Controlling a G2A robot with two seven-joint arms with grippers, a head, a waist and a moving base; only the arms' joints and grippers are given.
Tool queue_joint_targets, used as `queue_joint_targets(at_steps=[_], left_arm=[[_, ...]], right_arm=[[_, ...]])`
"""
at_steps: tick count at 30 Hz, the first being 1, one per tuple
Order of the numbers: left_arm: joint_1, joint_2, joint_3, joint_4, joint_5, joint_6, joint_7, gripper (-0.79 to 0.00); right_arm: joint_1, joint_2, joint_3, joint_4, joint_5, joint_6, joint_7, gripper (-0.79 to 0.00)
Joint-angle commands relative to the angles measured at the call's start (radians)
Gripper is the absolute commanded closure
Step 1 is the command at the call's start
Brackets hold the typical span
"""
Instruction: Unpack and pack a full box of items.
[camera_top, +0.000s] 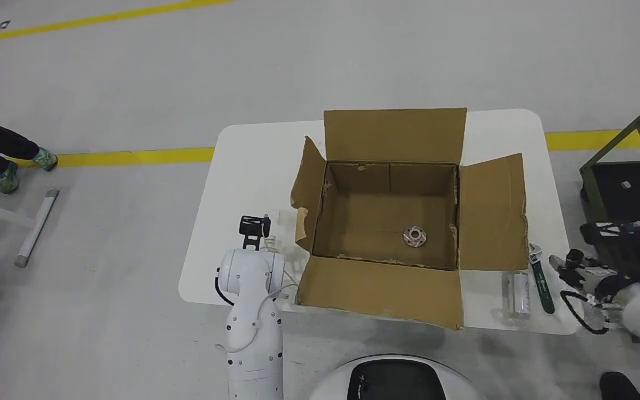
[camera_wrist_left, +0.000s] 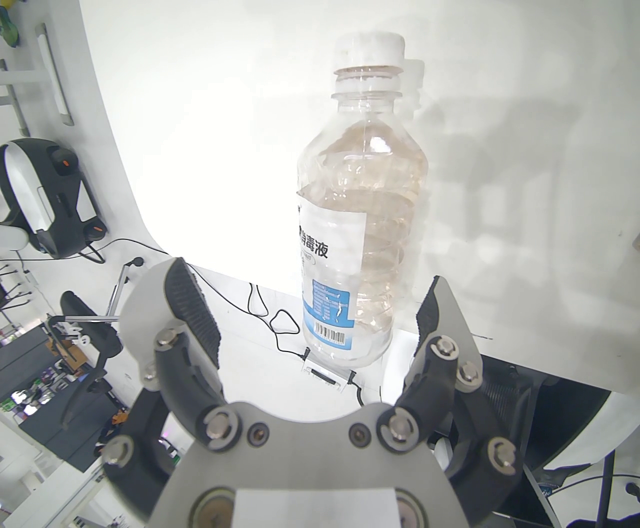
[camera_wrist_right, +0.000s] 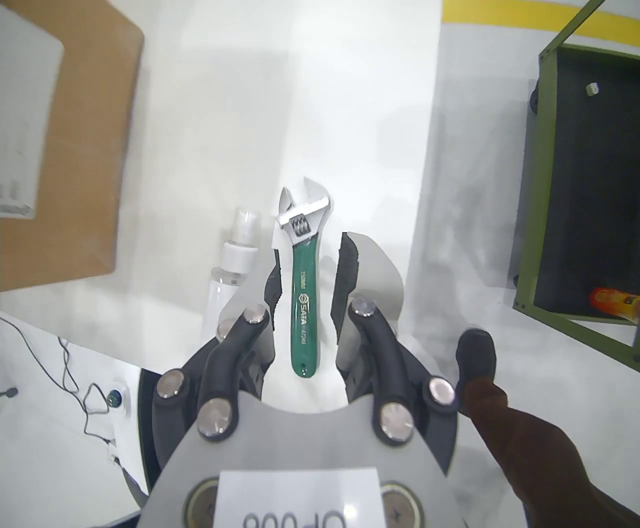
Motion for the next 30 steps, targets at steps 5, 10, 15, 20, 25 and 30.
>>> queue_joint_targets(at_steps=[5,10,15,20,25,30], left_arm=[[0.0,0.0,0.0,0.0,0.0,0.0,0.0,-0.785],[0.0,0.0,0.0,0.0,0.0,0.0,0.0,-0.785],[0.0,0.0,0.0,0.0,0.0,0.0,0.0,-0.785],[0.0,0.0,0.0,0.0,0.0,0.0,0.0,-0.785],[0.0,0.0,0.0,0.0,0.0,0.0,0.0,-0.785],[0.0,0.0,0.0,0.0,0.0,0.0,0.0,-0.785]], right_arm=[[0.047,0.003,0.137,-0.176,0.193,0.062,-0.103,0.0],[0.096,0.011,0.134,-0.335,0.293,0.076,-0.095,0.0],[0.209,0.032,-0.05,-0.335,0.29,0.003,-0.012,0.0],[0.34,0.049,-0.348,-0.335,0.141,-0.052,0.128,0.0],[0.41,0.045,-0.6,-0.274,-0.019,0.066,0.19,0.0],[0.506,0.03,-0.772,-0.1,-0.143,0.185,0.165,0.0]])
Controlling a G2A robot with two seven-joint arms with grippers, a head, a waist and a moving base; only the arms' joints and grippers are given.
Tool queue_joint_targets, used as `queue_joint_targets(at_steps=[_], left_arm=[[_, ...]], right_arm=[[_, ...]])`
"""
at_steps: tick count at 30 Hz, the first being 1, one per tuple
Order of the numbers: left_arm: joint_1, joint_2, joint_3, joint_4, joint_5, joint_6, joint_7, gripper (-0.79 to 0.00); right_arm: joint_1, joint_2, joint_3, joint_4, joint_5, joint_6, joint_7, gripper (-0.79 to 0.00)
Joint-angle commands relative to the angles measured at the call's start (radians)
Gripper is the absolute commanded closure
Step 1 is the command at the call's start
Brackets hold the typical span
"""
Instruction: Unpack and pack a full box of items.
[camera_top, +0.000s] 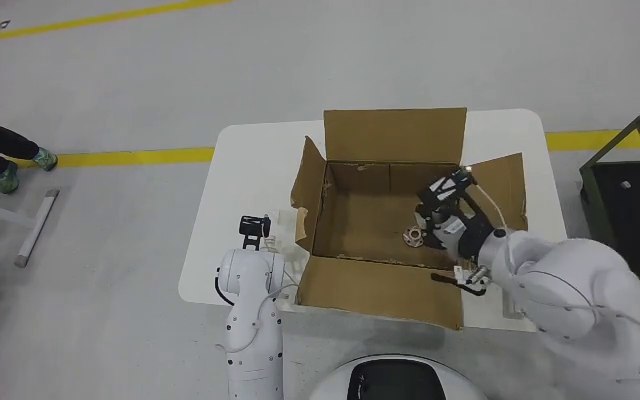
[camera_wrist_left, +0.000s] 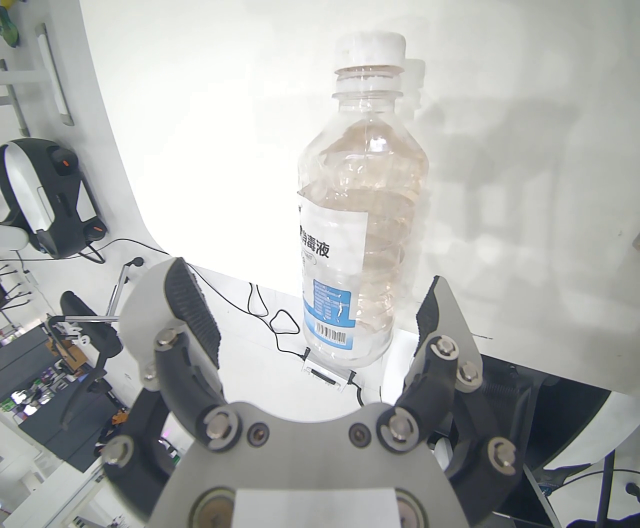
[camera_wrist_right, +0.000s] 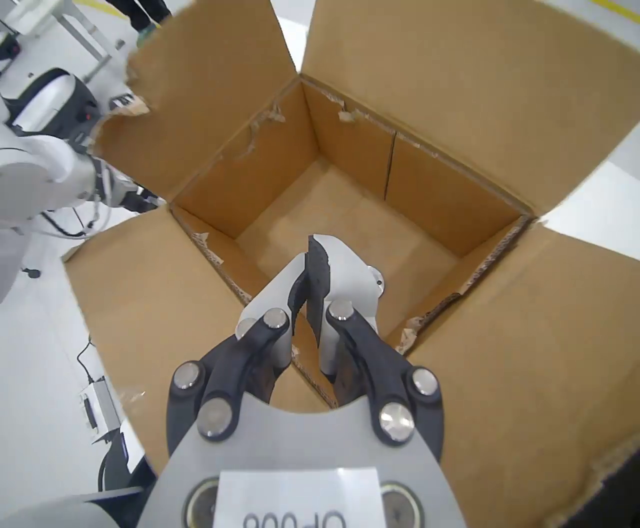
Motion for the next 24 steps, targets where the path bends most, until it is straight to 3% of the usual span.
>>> queue_joint_targets(at_steps=[1,4,24], left_arm=[[0.0,0.0,0.0,0.0,0.0,0.0,0.0,-0.785],[0.0,0.0,0.0,0.0,0.0,0.0,0.0,-0.785],[0.0,0.0,0.0,0.0,0.0,0.0,0.0,-0.785]], right_arm=[[0.032,-0.008,-0.051,0.07,-0.014,0.064,-0.023,0.0],[0.059,-0.015,-0.077,0.128,-0.034,0.117,-0.053,0.0],[0.059,-0.015,-0.077,0.128,-0.034,0.117,-0.053,0.0]])
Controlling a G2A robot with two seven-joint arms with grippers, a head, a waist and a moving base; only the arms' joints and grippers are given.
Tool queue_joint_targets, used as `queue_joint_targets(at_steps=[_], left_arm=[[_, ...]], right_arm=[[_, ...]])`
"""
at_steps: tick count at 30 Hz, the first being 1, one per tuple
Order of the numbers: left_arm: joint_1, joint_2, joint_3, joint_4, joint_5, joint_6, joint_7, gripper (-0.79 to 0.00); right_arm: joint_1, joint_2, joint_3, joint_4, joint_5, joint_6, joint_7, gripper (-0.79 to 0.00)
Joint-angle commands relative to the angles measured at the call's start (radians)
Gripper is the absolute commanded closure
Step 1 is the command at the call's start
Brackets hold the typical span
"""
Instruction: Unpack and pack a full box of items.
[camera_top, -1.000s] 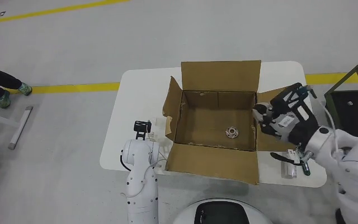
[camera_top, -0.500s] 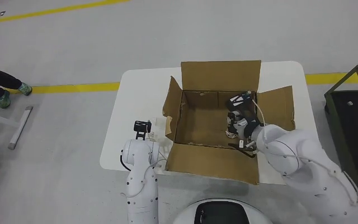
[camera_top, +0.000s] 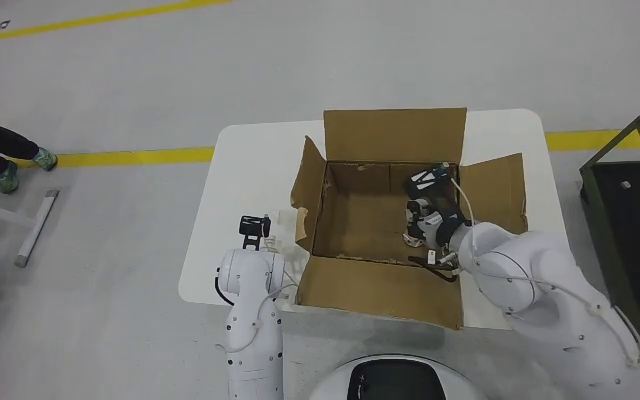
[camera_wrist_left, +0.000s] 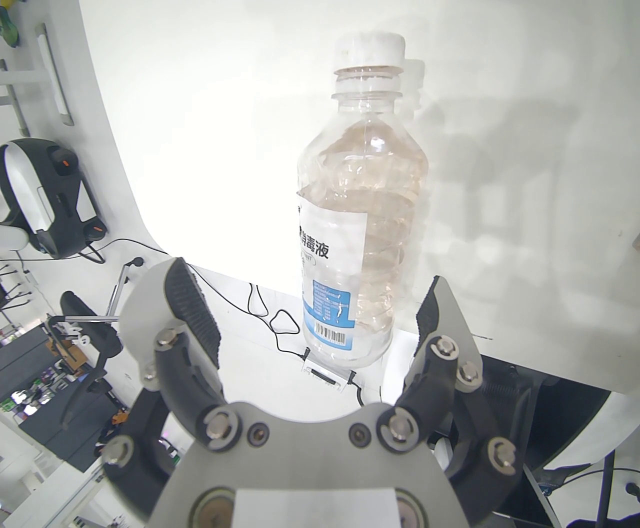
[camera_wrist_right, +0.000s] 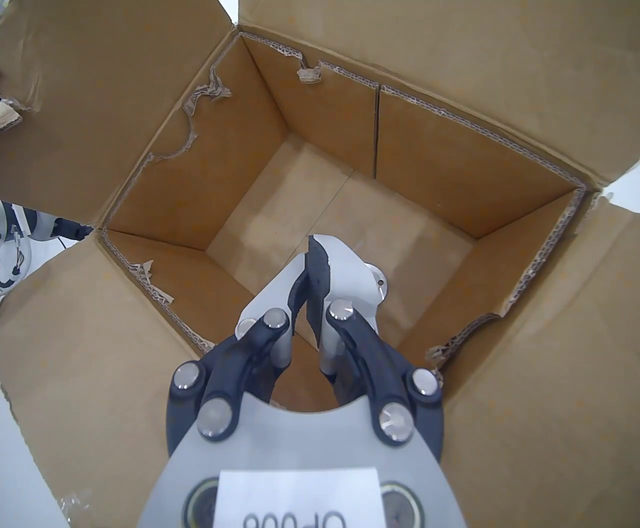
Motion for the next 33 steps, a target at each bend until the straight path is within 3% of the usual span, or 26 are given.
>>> queue_joint_targets(at_steps=[1,20,21,27,33], left_arm=[[0.0,0.0,0.0,0.0,0.0,0.0,0.0,-0.785],[0.0,0.0,0.0,0.0,0.0,0.0,0.0,-0.785],[0.0,0.0,0.0,0.0,0.0,0.0,0.0,-0.785],[0.0,0.0,0.0,0.0,0.0,0.0,0.0,-0.785],[0.0,0.0,0.0,0.0,0.0,0.0,0.0,-0.785]], right_arm=[[0.0,0.0,0.0,0.0,0.0,0.0,0.0,0.0],[0.0,0.0,0.0,0.0,0.0,0.0,0.0,0.0],[-0.007,0.0,0.002,0.002,0.0,0.0,-0.014,-0.785],[-0.019,0.0,-0.003,-0.011,-0.014,-0.015,-0.062,-0.785],[0.036,-0.006,-0.047,0.028,-0.071,-0.016,-0.047,-0.785]])
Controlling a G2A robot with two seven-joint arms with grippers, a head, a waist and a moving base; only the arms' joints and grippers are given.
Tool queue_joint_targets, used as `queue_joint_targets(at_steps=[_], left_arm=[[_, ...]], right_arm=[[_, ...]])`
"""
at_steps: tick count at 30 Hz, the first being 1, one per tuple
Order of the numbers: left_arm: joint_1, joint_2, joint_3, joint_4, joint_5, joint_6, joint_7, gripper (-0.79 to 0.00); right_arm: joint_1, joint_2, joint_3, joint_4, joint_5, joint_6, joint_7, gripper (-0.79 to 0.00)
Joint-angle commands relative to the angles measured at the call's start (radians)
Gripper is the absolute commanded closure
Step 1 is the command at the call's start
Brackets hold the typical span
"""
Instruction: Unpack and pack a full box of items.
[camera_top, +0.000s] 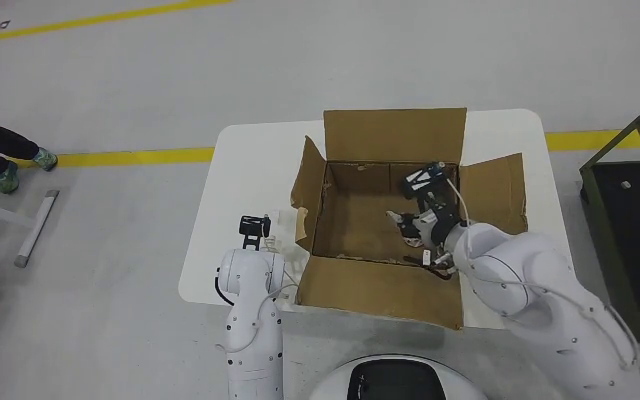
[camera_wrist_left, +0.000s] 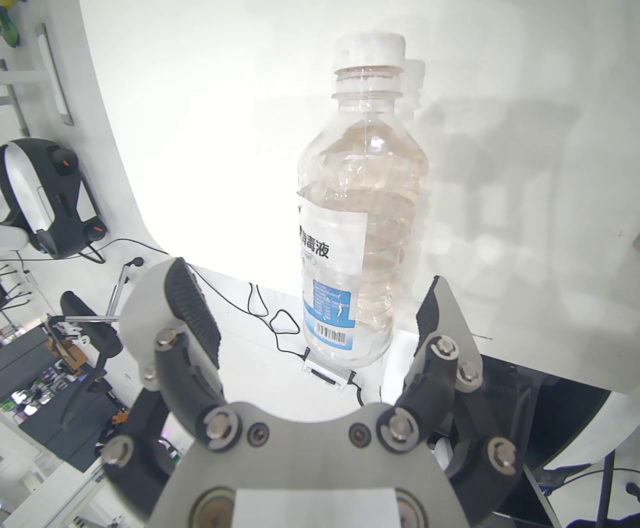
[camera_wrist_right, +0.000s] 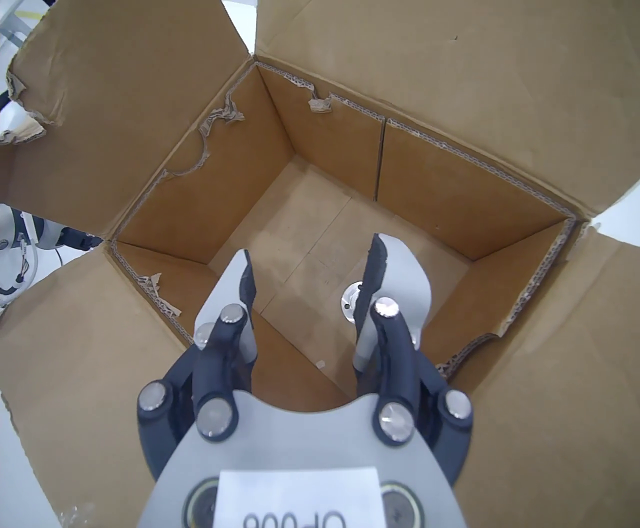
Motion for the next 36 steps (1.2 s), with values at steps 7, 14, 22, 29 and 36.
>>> queue_joint_targets(at_steps=[7,14,22,29,36], left_arm=[[0.0,0.0,0.0,0.0,0.0,0.0,0.0,-0.785],[0.0,0.0,0.0,0.0,0.0,0.0,0.0,-0.785],[0.0,0.0,0.0,0.0,0.0,0.0,0.0,-0.785],[0.0,0.0,0.0,0.0,0.0,0.0,0.0,-0.785],[0.0,0.0,0.0,0.0,0.0,0.0,0.0,-0.785]], right_arm=[[0.195,-0.022,-0.144,0.185,-0.141,-0.023,0.206,-0.785],[0.332,-0.057,-0.281,0.373,-0.166,-0.075,0.343,-0.785],[0.365,-0.072,-0.317,0.449,-0.172,-0.069,0.345,-0.785],[0.361,-0.072,-0.317,0.449,-0.17,-0.072,0.34,-0.785],[0.315,-0.073,-0.318,0.449,-0.217,-0.06,0.345,-0.785]])
